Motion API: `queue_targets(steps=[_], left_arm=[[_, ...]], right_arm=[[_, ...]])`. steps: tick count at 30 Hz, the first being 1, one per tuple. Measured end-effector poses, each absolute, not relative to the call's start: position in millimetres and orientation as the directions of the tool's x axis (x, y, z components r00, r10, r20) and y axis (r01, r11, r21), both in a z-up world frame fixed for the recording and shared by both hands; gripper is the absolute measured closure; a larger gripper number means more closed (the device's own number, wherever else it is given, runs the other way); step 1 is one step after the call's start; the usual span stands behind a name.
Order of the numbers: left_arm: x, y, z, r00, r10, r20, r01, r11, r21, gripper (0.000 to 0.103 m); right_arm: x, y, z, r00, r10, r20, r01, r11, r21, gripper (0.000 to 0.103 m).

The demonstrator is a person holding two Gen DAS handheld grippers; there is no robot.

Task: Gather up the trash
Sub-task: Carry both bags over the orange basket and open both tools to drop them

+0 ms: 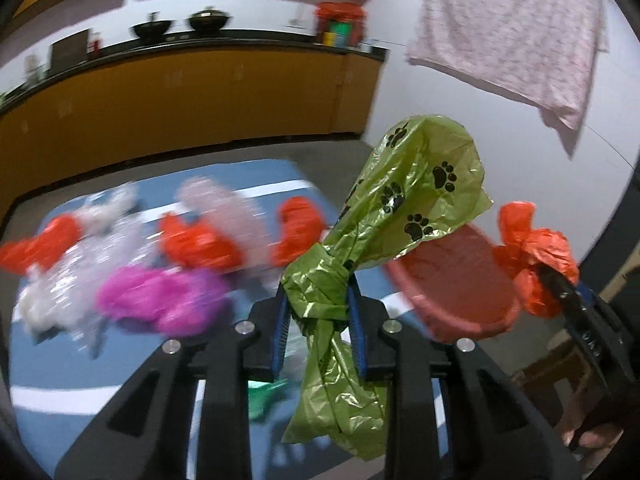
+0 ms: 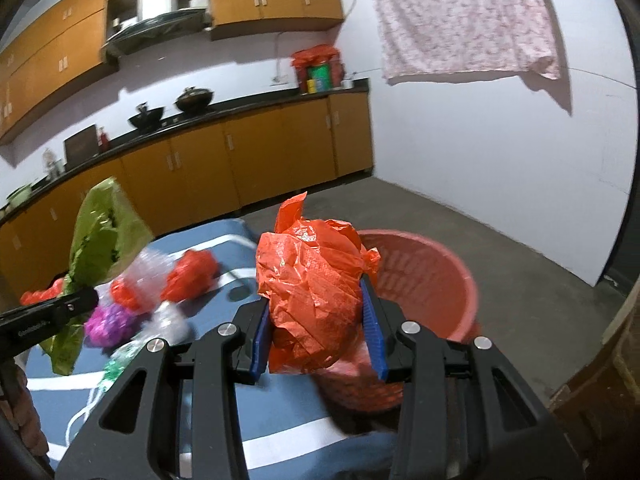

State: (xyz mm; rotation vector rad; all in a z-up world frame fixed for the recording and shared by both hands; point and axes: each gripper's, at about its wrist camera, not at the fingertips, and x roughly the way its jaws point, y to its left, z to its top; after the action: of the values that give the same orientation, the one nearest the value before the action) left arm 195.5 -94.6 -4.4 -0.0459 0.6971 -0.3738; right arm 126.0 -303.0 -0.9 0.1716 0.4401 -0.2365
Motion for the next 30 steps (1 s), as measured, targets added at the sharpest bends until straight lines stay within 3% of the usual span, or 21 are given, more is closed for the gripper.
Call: queue_targets(steps=[12,25,27,28,30], left_arm=[[245.1,-210.7,-28.4,0.604,-0.445,-0.661,0.465,0.870,-0.161,0.076],[289.3,-252.9,-53.1,0.542,-0.465,-0.700,0.505,0.846,-0.171,0.075],[294.2,-255.7,-55.3,0.540,-0.464,-0.702,0.503,0.847,-0.173,0.067],[297.1,-256.6,-56.5,0.540,-0.460,-0.705,0.497,0.850,-0.174,0.057],[301.2,-254.8,-59.1,0.541,-0.456,-0.707,0.487,0.855,-0.179,0.049]], right_arm=[[150.5,-365.1,-13.4,0.853,-0.255,-0.456,0.363,0.917,0.166,0.063],[178.0,-392.9,-23.1,0.854,-0.246,-0.459,0.374,0.903,0.212,0.063],[181.0,-396.9,-23.2,0.861,-0.229,-0.454,0.364,0.901,0.236,0.059],[181.7,-398.5,-23.7,0.865,-0.217,-0.453,0.357,0.899,0.252,0.056],[184.1,-405.2,-22.9,0.871,-0.199,-0.449,0.349,0.894,0.280,0.043]])
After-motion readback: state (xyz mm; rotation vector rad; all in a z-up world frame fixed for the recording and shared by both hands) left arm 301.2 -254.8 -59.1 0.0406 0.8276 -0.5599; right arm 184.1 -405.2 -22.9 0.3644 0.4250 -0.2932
